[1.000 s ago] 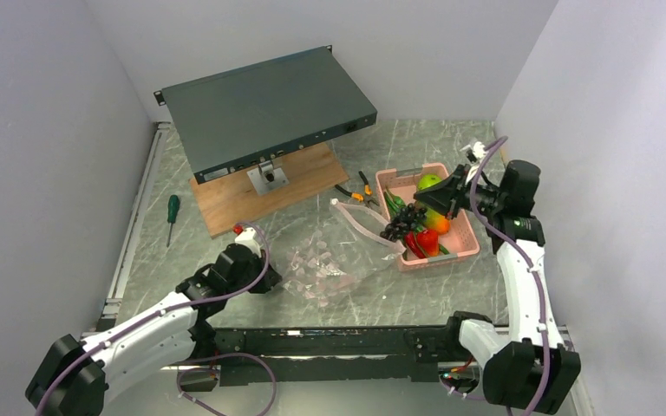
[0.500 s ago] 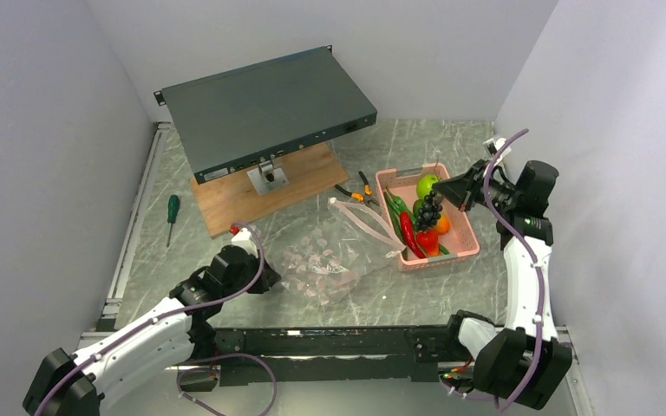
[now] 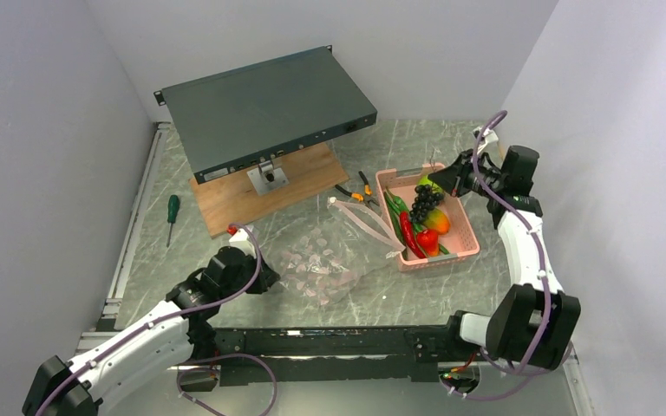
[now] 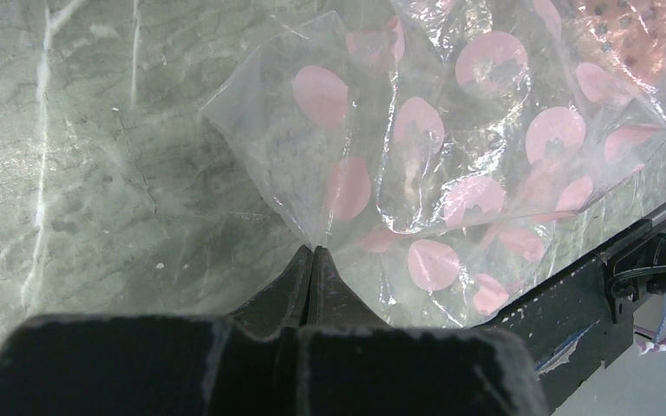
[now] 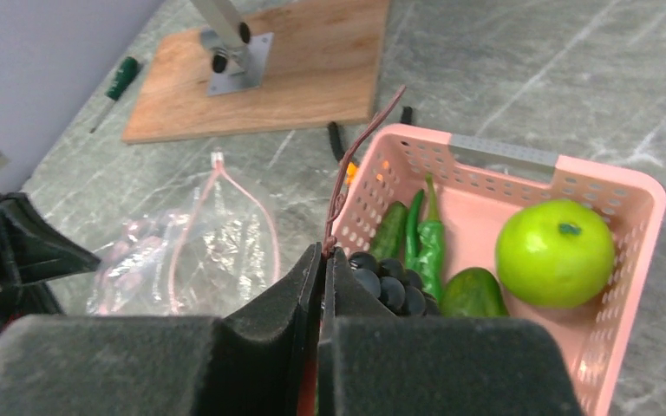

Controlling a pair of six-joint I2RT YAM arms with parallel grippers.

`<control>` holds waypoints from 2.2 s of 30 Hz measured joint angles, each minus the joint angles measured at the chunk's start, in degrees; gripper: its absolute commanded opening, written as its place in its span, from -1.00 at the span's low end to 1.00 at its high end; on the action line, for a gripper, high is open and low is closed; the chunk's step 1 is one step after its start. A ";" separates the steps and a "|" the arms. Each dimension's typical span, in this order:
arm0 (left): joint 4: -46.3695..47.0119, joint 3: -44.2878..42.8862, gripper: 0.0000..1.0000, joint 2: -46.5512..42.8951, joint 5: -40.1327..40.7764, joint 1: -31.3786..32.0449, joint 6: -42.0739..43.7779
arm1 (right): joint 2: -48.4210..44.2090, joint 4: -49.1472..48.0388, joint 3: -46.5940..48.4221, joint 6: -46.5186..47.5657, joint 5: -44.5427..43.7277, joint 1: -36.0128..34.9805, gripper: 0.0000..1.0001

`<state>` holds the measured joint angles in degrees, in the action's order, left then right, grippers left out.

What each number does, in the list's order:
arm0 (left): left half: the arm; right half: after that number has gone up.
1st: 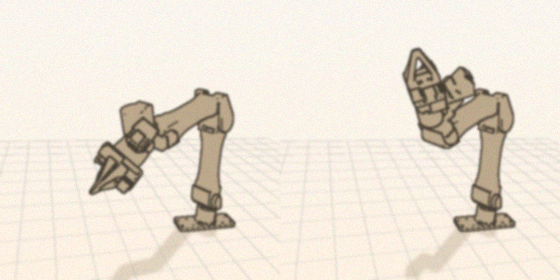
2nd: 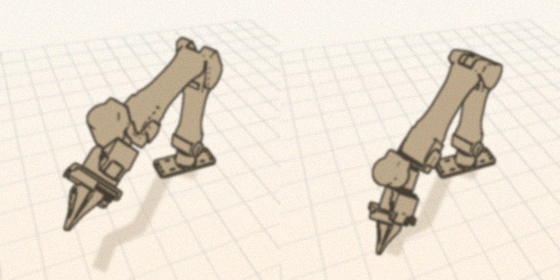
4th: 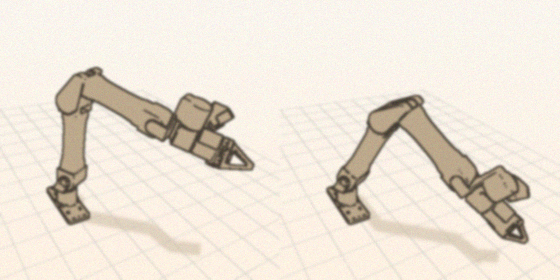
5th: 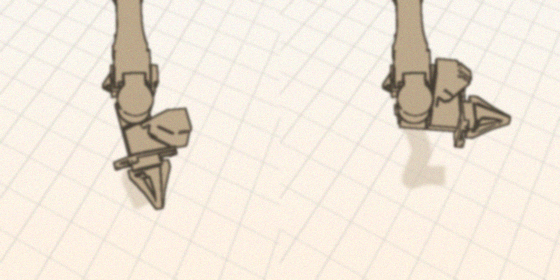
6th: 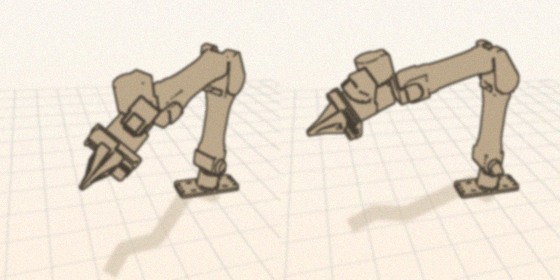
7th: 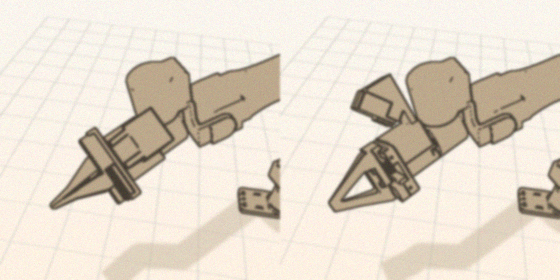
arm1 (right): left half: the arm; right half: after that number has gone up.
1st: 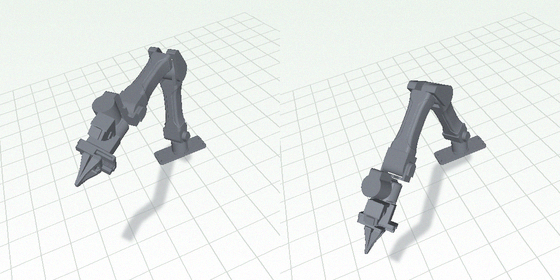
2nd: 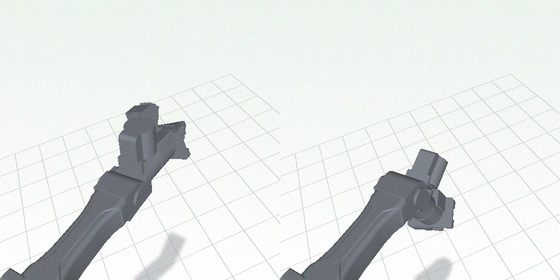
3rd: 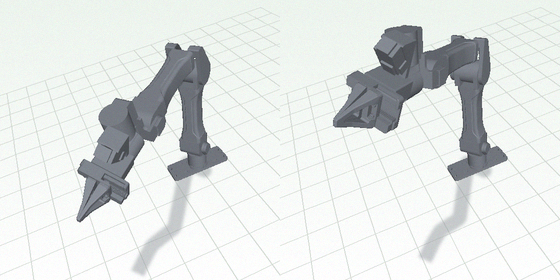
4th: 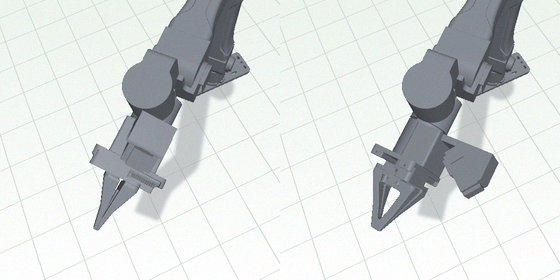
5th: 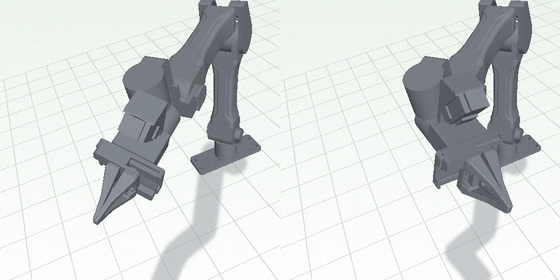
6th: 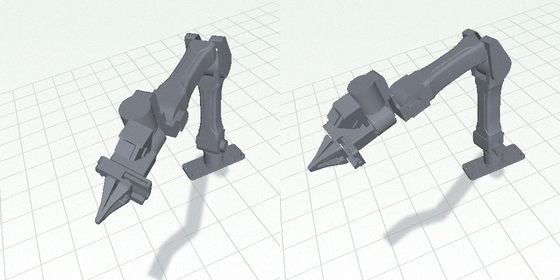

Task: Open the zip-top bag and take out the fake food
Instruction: Place the fake fruit in the bin, then place the zipper food storage bag at the center of the board.

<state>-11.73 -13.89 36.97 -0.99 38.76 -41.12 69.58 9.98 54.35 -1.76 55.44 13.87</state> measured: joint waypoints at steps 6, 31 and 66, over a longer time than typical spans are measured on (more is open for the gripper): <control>0.04 0.02 -1.00 -0.09 0.00 -0.02 0.00 | 3.10 1.77 0.00 3.34 -4.42 -0.15 -0.40; 0.13 0.07 -1.00 -5.60 -1.66 -0.02 1.51 | -3.06 21.57 -2.16 29.27 5.51 -10.56 0.71; -22.62 -13.46 0.99 -13.25 18.64 -0.24 -0.04 | -10.97 17.00 -8.76 25.24 -2.58 -9.35 0.99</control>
<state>-34.35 -27.35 23.73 17.65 38.52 -41.17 58.61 26.98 45.58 23.49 52.86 4.51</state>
